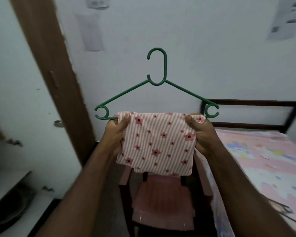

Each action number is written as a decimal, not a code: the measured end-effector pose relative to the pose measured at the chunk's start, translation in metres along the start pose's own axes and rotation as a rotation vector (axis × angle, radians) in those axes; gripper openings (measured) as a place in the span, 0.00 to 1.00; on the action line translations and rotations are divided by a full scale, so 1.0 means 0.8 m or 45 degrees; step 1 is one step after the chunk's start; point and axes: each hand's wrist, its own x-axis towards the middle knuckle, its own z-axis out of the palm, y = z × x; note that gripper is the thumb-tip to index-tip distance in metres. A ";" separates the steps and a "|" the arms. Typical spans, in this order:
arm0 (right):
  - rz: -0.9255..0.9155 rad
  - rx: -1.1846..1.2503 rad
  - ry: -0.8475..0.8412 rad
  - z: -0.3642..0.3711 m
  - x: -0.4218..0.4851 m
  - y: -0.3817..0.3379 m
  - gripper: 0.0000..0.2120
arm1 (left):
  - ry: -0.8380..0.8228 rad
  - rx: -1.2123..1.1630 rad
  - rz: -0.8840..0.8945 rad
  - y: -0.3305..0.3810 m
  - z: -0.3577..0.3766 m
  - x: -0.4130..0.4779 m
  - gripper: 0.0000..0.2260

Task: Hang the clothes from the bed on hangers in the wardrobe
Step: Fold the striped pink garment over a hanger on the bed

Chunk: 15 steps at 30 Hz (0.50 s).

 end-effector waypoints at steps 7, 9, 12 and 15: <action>0.171 0.048 -0.405 0.094 0.054 0.056 0.13 | 0.418 0.203 0.061 0.042 -0.089 -0.019 0.10; 0.221 0.036 -0.499 0.129 0.063 0.071 0.09 | 0.574 0.223 0.107 0.052 -0.114 -0.027 0.11; 0.309 0.069 -0.633 0.183 0.071 0.093 0.07 | 0.753 0.186 0.151 0.071 -0.150 -0.047 0.09; 0.396 0.052 -0.795 0.239 0.073 0.116 0.02 | 0.949 0.068 0.165 0.091 -0.196 -0.076 0.15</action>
